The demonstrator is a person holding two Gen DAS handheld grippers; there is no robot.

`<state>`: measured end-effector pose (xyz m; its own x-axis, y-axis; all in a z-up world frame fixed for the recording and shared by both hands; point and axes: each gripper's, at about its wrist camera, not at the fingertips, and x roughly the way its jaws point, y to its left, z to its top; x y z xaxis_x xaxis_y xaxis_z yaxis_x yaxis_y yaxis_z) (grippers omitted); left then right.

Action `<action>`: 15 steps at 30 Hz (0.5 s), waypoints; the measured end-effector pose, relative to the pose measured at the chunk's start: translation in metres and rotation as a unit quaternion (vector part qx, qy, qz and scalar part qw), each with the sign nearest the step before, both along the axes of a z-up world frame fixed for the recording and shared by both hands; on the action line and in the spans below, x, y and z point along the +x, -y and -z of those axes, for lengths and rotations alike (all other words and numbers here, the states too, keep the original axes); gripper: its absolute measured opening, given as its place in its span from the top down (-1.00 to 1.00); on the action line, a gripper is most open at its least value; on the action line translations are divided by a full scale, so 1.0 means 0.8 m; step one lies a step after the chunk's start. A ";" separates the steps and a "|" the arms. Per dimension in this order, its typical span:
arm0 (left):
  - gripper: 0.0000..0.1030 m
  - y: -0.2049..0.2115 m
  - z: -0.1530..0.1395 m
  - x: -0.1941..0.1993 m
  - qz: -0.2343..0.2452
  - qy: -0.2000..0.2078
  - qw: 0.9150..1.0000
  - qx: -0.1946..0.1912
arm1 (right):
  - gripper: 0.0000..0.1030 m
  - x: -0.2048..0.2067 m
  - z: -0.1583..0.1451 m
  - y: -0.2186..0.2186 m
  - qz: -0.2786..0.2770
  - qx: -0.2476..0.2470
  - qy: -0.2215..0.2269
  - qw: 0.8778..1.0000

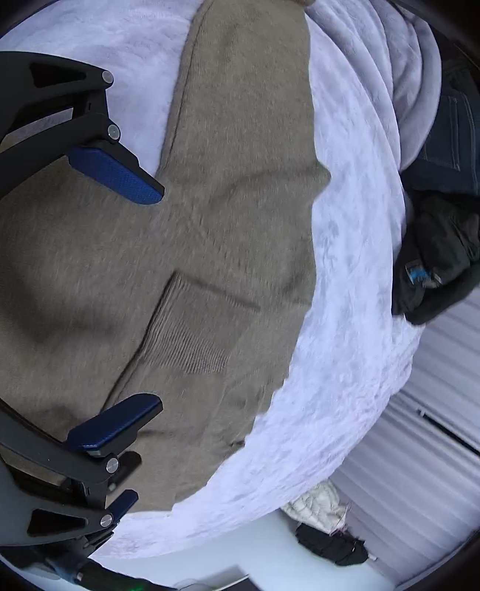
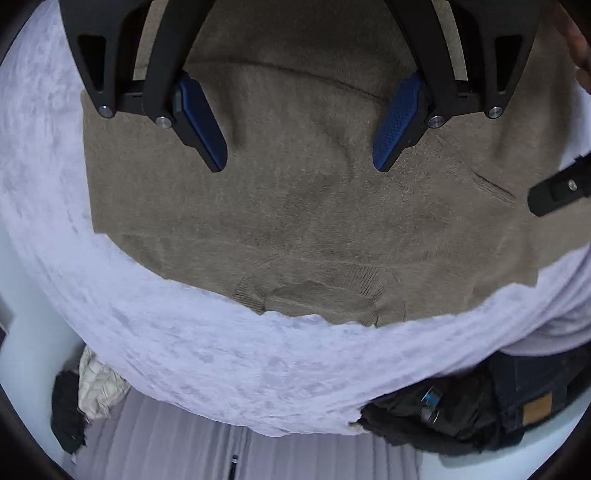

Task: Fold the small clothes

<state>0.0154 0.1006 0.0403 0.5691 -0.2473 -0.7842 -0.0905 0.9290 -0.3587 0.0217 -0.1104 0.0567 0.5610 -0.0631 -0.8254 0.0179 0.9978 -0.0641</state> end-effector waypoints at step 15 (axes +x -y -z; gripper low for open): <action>-1.00 0.082 0.020 0.046 0.065 -0.035 0.991 0.112 | -0.67 -0.016 0.022 0.160 0.125 -0.032 -0.028 0.991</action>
<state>0.0521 0.0353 0.0244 0.4853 -0.1301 -0.8646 0.0171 0.9901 -0.1394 0.0091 -0.2385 0.0389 0.4737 -0.2484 -0.8449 0.2592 0.9562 -0.1358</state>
